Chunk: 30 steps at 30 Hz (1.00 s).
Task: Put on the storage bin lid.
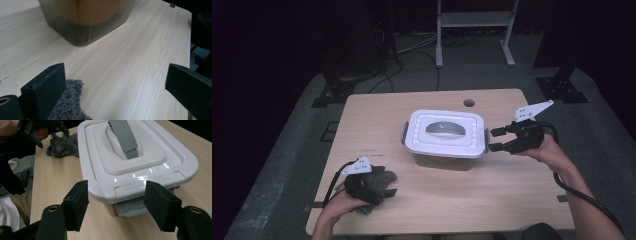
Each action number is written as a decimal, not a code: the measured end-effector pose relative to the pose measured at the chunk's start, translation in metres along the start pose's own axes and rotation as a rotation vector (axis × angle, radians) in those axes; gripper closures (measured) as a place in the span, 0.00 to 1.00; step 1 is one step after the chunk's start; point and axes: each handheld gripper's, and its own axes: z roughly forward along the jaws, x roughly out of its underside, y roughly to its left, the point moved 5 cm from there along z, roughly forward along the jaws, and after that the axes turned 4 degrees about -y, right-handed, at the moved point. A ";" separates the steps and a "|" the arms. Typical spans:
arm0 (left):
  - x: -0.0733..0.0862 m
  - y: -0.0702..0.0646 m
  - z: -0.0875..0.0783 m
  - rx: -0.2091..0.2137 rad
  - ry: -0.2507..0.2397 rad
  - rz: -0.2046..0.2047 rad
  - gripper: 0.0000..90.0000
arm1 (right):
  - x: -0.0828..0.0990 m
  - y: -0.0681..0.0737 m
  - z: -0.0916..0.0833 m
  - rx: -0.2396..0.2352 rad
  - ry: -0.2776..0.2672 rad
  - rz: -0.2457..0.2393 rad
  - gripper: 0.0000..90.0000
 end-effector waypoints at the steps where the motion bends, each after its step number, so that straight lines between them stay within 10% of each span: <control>1: 0.000 0.000 0.000 0.000 0.000 0.001 0.03 | 0.003 0.000 -0.001 -0.001 -0.002 0.007 0.39; 30: 0.001 0.000 0.000 -0.002 0.004 -0.001 0.03 | 0.063 0.001 -0.023 0.035 0.002 0.113 0.37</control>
